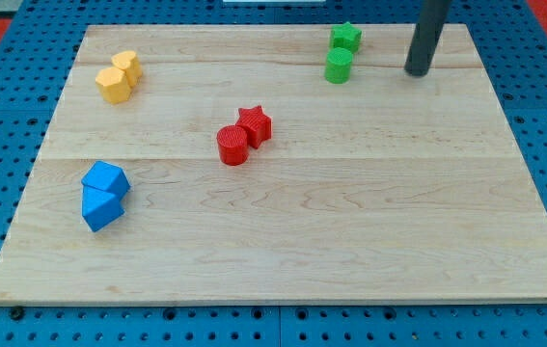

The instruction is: Move the green star into the green circle

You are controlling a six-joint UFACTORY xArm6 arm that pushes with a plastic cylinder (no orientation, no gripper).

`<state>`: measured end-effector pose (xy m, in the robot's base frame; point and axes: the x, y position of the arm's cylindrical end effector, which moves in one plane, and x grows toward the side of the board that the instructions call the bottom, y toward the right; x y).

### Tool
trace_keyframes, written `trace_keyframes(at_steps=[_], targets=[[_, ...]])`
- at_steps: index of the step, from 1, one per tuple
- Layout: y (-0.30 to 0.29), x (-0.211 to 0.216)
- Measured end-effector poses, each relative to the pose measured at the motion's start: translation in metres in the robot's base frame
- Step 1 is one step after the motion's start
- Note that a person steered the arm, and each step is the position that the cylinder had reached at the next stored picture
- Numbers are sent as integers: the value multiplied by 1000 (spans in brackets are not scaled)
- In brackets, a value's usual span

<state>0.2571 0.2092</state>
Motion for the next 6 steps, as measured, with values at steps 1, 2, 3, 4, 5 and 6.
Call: trace_keyframes(at_steps=[1,2,3,4,5,6], targets=[[-4,-65],[-37,-64],[-87,-62],[-126,-45],[-124,-3],[-109,24]])
